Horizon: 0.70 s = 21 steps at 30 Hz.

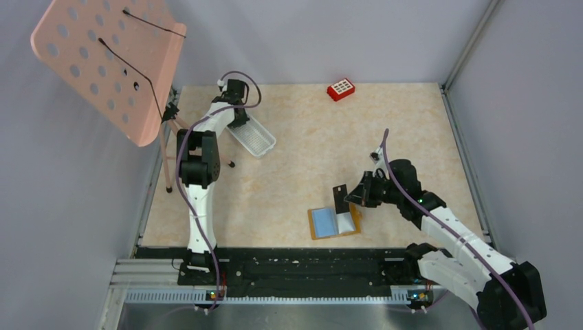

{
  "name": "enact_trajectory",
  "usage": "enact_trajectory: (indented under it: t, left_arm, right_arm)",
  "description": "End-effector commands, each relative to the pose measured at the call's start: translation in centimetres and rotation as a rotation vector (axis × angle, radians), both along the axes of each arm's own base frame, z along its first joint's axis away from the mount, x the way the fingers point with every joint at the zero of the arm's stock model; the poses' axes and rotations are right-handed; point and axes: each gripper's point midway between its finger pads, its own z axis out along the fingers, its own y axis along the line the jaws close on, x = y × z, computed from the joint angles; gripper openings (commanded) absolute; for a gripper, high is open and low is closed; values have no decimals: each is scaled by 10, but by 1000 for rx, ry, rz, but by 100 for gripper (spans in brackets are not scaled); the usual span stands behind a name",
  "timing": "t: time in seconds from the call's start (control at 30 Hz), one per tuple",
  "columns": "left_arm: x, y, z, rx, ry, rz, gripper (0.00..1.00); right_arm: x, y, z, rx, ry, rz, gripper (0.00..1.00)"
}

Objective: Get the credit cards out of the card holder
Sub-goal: Place the credit card in the storage box.

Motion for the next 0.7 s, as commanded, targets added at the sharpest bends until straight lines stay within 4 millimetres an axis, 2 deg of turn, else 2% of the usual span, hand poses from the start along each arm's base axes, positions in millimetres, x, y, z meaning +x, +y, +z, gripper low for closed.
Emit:
enact_trajectory:
  t: [0.0,0.67]
  left_arm:
    - [20,3,12,15,-73,-9,10]
    - [32,11,20,-7,-105,-11,10]
  right_arm:
    - [12,4,20,8,-72,3,0]
    - [12,3,22,9,-73,-5,0]
